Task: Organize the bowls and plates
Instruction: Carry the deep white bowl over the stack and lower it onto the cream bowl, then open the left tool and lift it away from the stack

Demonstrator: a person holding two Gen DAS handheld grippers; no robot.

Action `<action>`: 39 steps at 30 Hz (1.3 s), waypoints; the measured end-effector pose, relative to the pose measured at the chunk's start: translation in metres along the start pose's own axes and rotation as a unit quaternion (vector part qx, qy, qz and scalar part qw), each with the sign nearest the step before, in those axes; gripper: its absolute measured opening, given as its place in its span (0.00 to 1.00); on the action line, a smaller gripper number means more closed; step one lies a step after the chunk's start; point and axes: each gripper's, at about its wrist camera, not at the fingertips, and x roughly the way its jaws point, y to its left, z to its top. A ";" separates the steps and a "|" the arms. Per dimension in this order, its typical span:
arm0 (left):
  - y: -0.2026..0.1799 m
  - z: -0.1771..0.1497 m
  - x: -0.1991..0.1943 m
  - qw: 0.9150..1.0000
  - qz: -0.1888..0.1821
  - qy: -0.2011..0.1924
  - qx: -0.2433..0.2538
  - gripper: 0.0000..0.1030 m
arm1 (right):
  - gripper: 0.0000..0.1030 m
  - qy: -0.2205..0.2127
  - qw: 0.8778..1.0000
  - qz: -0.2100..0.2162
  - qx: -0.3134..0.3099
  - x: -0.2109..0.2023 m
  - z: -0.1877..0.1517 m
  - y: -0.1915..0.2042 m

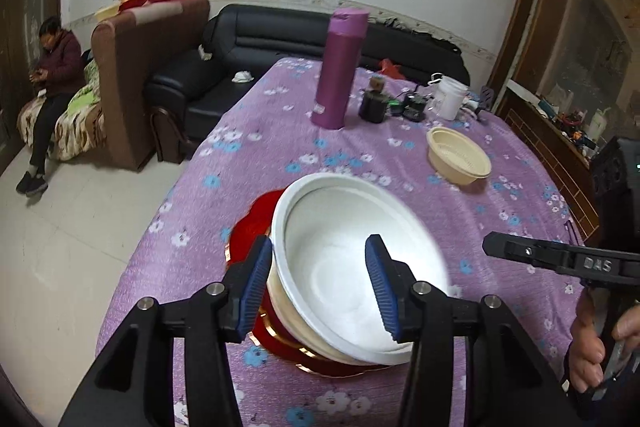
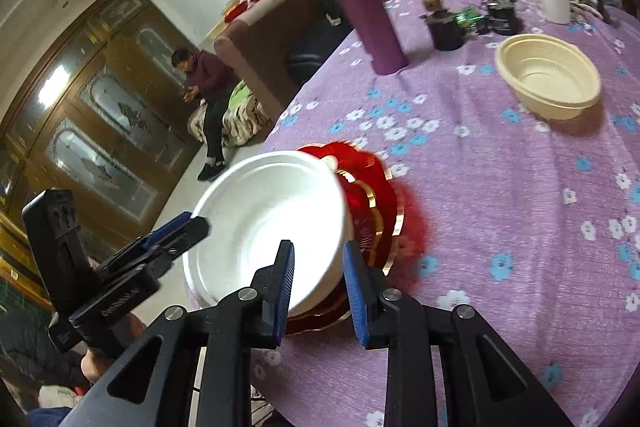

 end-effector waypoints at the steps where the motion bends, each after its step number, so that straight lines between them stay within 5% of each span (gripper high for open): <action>1: -0.007 0.002 -0.002 1.000 -0.005 -0.003 0.007 0.47 | 0.27 -0.004 1.000 -0.003 0.005 -0.004 0.000 -0.006; 6: -0.053 0.007 -0.008 0.998 -0.027 -0.014 0.059 0.51 | 0.27 -0.029 0.998 -0.025 0.047 -0.028 0.002 -0.048; 8: -0.070 0.007 -0.009 0.996 -0.015 -0.022 0.082 0.60 | 0.27 -0.041 0.996 -0.038 0.067 -0.039 0.003 -0.067; 11: -0.082 0.006 -0.004 0.995 0.006 -0.019 0.098 0.60 | 0.27 -0.056 0.993 -0.051 0.094 -0.057 0.002 -0.091; 26: -0.001 0.000 0.006 0.997 0.078 0.012 0.011 0.60 | 0.27 -0.074 0.988 -0.057 0.125 -0.081 -0.008 -0.131; 34: -0.048 0.007 -0.019 0.998 -0.027 -0.018 0.056 0.61 | 0.27 -0.087 0.985 -0.075 0.132 -0.092 0.002 -0.141; 39: -0.125 -0.011 0.007 0.986 -0.108 0.036 0.123 0.69 | 0.27 -0.086 0.979 -0.090 0.159 -0.096 0.026 -0.168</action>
